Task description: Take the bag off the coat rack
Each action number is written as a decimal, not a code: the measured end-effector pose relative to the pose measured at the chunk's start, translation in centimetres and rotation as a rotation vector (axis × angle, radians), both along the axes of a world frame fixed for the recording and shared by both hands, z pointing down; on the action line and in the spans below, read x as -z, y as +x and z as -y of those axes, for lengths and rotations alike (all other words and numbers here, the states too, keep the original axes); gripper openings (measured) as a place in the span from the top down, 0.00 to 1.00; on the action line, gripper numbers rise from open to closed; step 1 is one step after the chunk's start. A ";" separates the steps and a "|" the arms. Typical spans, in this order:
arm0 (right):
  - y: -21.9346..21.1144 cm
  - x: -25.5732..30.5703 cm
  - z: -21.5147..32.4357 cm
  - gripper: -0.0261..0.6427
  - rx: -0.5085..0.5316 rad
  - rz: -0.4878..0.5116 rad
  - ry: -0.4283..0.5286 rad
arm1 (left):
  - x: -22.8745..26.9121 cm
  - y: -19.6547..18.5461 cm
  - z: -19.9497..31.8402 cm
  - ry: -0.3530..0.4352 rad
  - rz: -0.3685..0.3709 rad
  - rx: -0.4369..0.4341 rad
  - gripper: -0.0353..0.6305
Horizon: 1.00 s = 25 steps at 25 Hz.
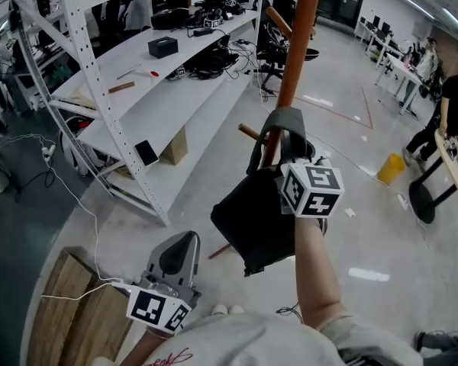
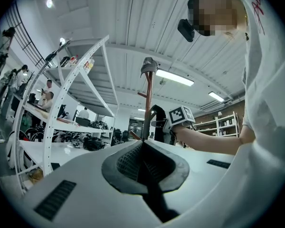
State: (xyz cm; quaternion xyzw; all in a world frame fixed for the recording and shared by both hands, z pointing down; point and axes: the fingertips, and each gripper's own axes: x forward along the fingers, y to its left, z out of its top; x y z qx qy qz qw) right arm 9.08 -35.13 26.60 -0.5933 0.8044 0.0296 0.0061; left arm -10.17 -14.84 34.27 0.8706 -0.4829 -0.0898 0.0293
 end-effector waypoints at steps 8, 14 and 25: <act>0.4 1.6 -0.7 0.93 0.010 0.024 0.025 | 0.3 0.4 -0.5 0.016 -0.001 -0.004 0.92; 0.3 2.3 -1.1 0.93 0.012 0.024 0.033 | 0.7 0.2 -0.8 0.021 -0.002 0.007 0.92; -0.6 3.3 -3.9 0.93 0.049 0.032 0.069 | 0.5 0.3 -1.7 0.019 -0.012 0.008 0.92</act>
